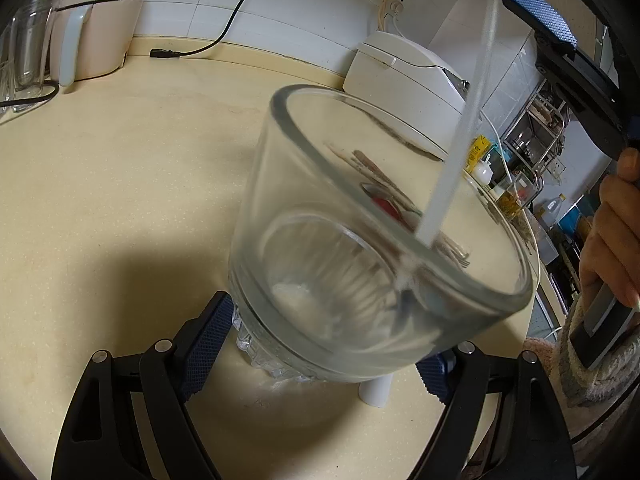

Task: Organize utensils
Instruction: 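Lift the green brush and carry it over the glass, then lower the brush handle into the glass and open the right gripper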

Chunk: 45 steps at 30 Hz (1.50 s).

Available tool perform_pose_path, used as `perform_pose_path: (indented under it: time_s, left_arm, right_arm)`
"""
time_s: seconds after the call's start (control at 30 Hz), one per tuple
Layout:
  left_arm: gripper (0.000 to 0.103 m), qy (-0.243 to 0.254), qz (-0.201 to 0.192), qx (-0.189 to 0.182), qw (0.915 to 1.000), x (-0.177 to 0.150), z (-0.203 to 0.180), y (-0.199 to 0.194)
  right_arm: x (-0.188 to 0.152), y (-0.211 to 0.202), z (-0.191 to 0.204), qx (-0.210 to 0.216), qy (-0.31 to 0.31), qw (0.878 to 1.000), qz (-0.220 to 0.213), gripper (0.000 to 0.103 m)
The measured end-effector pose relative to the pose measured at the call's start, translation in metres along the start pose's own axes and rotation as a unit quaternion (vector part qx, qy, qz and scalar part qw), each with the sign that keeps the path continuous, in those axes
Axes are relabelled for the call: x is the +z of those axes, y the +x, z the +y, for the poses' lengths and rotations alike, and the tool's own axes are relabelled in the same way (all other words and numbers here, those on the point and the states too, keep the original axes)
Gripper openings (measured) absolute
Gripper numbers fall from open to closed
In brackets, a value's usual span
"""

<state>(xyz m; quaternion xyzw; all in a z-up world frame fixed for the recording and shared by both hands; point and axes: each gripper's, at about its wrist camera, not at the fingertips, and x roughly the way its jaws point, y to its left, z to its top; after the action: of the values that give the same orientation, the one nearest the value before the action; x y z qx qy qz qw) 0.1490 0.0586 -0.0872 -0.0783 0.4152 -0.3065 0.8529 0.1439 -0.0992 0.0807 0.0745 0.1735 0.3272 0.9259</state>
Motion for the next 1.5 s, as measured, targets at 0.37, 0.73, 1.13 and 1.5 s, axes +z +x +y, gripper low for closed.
perform_pose_path:
  time_s: [0.37,0.73,1.13,1.5]
  left_arm:
    - [0.086,-0.001,0.000,-0.002,1.0000,0.000,0.000,0.000]
    - [0.086,-0.002,-0.001,-0.004,1.0000,0.000,-0.004,0.000]
    - [0.087,-0.002,-0.001,-0.005,1.0000,0.000,-0.002,0.000]
    - [0.087,-0.002,-0.002,-0.005,1.0000,0.000,-0.001,0.000]
  right_arm:
    - [-0.008,0.012,0.012,-0.003,-0.042,0.999,0.029,0.032]
    - [-0.014,0.018,0.015,0.000,-0.064,0.996,0.057,0.032]
    - [-0.021,0.026,0.020,0.003,-0.081,0.992,0.091,0.032]
    - [-0.029,0.039,0.019,0.007,-0.076,0.990,0.117,0.034]
